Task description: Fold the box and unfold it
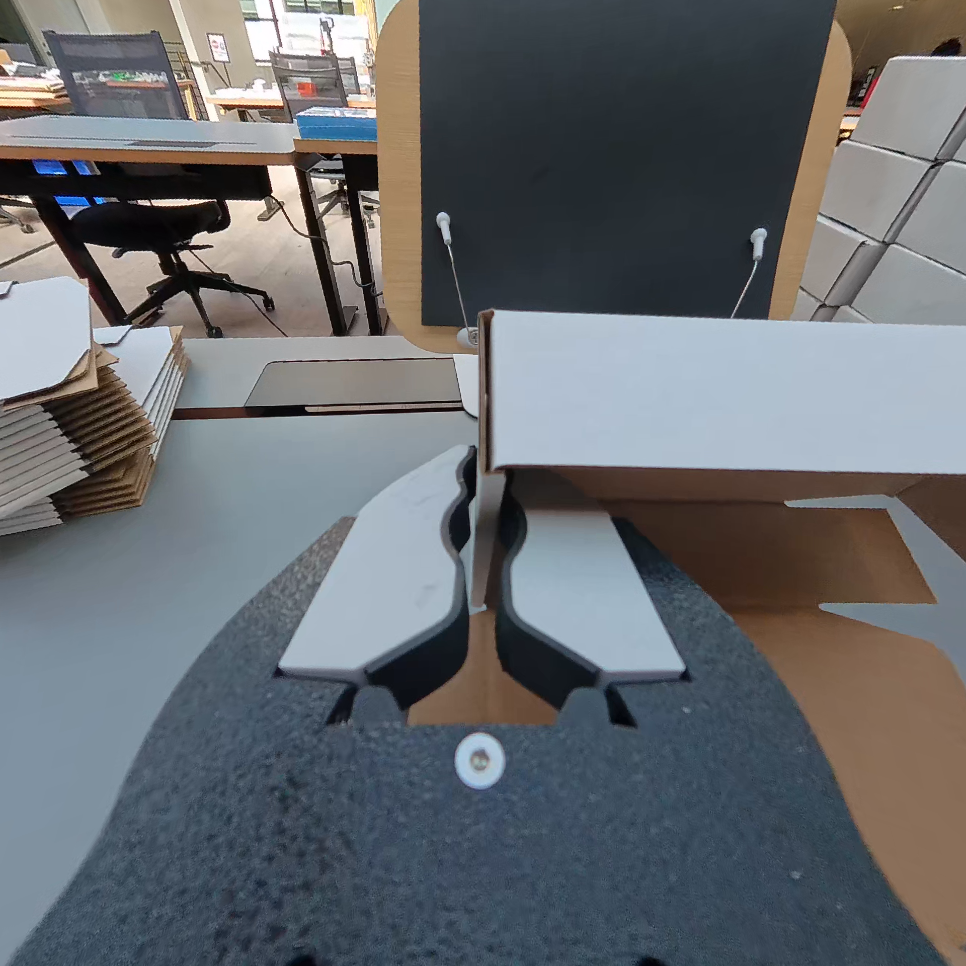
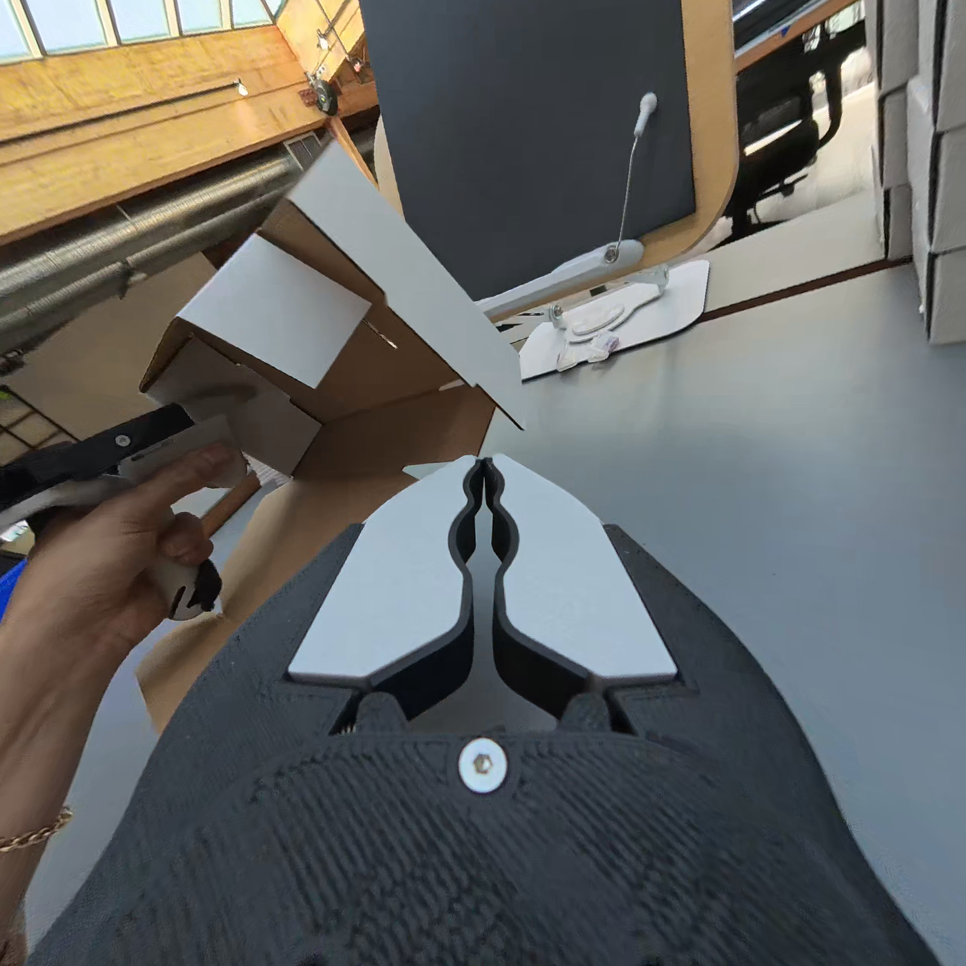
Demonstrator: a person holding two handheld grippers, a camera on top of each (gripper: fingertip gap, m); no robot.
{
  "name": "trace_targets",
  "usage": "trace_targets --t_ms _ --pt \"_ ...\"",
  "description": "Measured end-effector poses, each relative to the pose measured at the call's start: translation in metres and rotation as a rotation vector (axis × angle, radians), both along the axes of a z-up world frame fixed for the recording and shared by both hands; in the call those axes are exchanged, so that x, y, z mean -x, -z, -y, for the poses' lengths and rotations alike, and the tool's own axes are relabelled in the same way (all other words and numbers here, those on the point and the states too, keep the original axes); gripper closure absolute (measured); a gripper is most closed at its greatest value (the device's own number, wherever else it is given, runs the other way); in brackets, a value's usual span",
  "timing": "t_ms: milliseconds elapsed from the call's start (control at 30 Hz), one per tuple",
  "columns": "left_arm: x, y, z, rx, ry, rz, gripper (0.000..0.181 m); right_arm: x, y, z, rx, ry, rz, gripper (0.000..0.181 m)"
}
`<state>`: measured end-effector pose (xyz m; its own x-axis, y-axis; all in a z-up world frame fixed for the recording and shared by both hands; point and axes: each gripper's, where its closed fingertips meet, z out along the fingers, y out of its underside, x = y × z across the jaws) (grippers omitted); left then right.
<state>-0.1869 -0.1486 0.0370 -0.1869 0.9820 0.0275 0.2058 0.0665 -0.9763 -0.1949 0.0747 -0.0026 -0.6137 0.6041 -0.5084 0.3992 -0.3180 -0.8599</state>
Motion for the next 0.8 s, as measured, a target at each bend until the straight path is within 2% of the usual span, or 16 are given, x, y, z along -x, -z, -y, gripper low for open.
trace_targets --t_ms 133,300,500,667,800 --pt "-0.003 -0.009 -0.006 -0.058 0.022 -0.032 0.176 0.007 0.013 0.006 0.144 -0.047 0.143 0.181" --pt "-0.004 -0.008 -0.013 -0.09 0.06 -0.03 0.176 0.01 0.007 0.01 0.279 -0.082 0.175 0.181" --pt "-0.004 0.003 -0.014 -0.07 0.074 -0.008 0.176 0.006 -0.002 0.01 0.227 -0.067 0.065 0.181" --pt "-0.004 0.005 -0.013 -0.068 0.07 -0.01 0.175 0.003 -0.01 0.008 0.164 0.004 -0.033 0.181" --pt "-0.004 0.008 -0.014 -0.039 0.065 -0.007 0.176 0.002 -0.011 0.007 0.215 0.006 -0.044 0.181"
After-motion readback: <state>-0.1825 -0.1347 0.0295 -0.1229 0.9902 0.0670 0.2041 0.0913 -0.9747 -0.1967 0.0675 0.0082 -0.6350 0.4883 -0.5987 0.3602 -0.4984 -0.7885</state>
